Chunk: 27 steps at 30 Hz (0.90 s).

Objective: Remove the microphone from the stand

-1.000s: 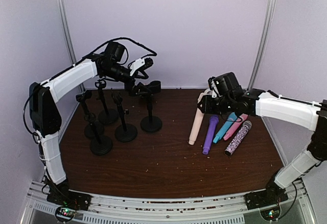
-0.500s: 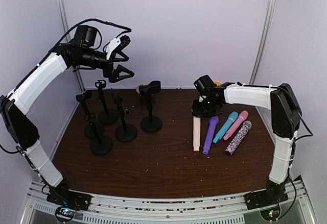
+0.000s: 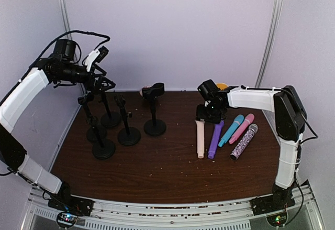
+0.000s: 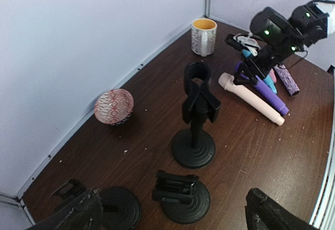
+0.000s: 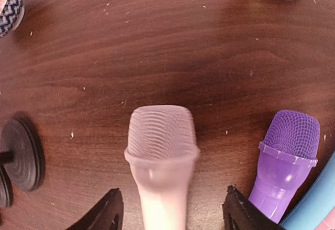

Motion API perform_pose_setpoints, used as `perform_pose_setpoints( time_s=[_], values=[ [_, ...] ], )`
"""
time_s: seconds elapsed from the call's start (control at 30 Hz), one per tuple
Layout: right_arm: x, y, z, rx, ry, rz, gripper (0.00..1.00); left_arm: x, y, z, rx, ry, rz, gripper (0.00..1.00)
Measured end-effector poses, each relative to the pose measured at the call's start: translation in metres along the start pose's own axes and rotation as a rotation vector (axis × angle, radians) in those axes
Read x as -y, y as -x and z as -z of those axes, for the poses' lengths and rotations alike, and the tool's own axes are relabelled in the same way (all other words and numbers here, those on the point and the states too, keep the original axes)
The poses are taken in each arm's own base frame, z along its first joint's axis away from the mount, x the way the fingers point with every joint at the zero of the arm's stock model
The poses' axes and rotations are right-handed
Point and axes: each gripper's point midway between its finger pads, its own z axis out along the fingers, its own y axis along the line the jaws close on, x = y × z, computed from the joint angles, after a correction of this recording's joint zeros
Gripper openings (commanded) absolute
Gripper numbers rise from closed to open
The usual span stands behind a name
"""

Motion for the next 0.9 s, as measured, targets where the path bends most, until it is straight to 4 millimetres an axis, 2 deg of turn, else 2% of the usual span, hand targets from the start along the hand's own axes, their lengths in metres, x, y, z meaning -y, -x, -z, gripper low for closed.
perform_pose_setpoints(
  time_s=[0.17, 0.23, 0.3, 0.4, 0.53, 0.6, 0.7, 0.8, 0.9],
  values=[
    [-0.001, 0.004, 0.004, 0.015, 0.003, 0.0, 0.8, -0.03, -0.006, 0.043, 0.045, 0.135, 0.084, 0.98],
    [-0.002, 0.009, 0.012, 0.033, 0.013, 0.006, 0.87, -0.038, -0.012, 0.058, 0.057, 0.184, 0.114, 0.98],
    [-0.005, 0.015, 0.03, 0.07, 0.036, 0.019, 0.93, -0.044, -0.021, 0.071, 0.063, 0.228, 0.14, 0.98],
    [-0.008, 0.028, 0.077, 0.163, 0.086, 0.042, 1.0, -0.054, -0.044, 0.089, 0.063, 0.313, 0.183, 0.98],
    [-0.005, 0.05, 0.164, 0.38, 0.177, 0.063, 1.0, -0.068, -0.089, 0.111, 0.056, 0.448, 0.257, 0.98],
    [0.01, 0.05, 0.204, 0.495, 0.197, 0.063, 1.0, -0.075, -0.119, 0.114, 0.042, 0.513, 0.299, 0.98],
    [0.047, 0.047, 0.241, 0.65, 0.148, 0.046, 1.0, -0.079, -0.17, 0.105, 0.003, 0.596, 0.371, 0.98],
    [0.088, 0.037, 0.252, 0.789, 0.055, 0.031, 1.0, -0.076, -0.218, 0.092, -0.039, 0.655, 0.447, 0.98],
    [0.133, 0.013, 0.242, 0.911, -0.071, 0.038, 1.0, -0.076, -0.247, 0.084, -0.032, 0.707, 0.483, 0.98]
  ],
)
